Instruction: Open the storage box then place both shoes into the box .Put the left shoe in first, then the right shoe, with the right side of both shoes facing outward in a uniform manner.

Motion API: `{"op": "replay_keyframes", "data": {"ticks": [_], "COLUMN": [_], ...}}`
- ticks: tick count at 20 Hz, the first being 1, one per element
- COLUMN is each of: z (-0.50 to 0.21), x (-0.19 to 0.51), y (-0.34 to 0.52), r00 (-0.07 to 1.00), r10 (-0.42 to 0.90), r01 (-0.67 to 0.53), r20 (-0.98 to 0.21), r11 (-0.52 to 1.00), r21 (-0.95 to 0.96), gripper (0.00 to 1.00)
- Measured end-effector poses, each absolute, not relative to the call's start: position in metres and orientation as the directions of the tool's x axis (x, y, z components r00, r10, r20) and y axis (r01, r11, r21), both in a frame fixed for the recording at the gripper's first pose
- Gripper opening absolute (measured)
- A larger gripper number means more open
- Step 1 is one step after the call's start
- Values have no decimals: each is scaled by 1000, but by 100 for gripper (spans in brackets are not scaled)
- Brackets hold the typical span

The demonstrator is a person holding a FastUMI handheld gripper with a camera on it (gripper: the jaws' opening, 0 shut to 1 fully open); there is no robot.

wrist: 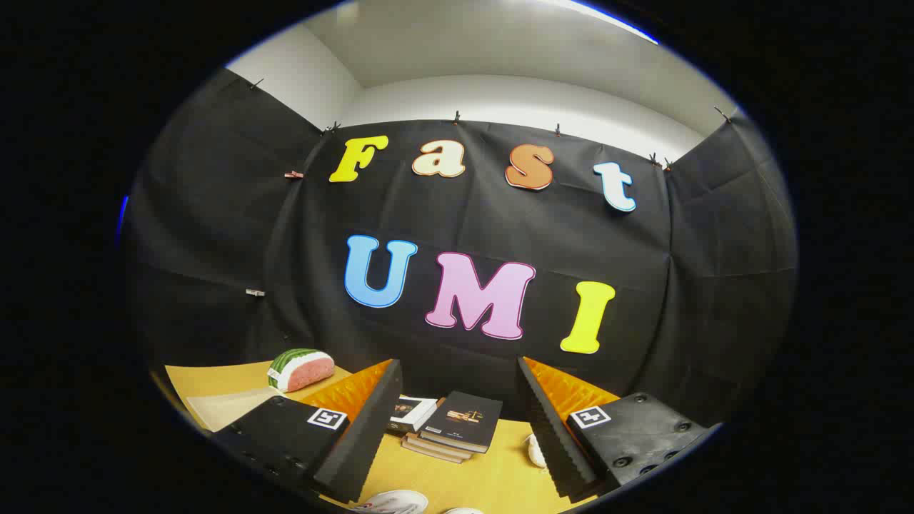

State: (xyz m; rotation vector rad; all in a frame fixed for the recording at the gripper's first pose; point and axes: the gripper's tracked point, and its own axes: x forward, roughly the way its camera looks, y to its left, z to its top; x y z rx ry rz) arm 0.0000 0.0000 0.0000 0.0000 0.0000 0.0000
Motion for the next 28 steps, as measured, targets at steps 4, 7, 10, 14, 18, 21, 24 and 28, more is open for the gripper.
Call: {"op": "replay_keyframes", "data": {"ticks": [4,7,10,14,18,21,24,28], "z": [3,7,5,-2,-18,-53,-86,-136], "x": [3,2,3,3,3,0,-12,-17], "y": [-1,5,14,22,50,84,129,156], "r00": [1000,1000,1000,999,986,924,788,623], "r10": [-19,-15,11,33,135,307,543,726], "r01": [19,16,-11,-34,-132,-248,-333,-205], "r20": [5,20,10,-25,-99,-227,-290,-292], "r11": [999,999,1000,999,990,935,772,511], "r21": [-33,-42,-29,-33,43,255,541,835], "gripper": [97,97,97,97,97,97,99,97]}}
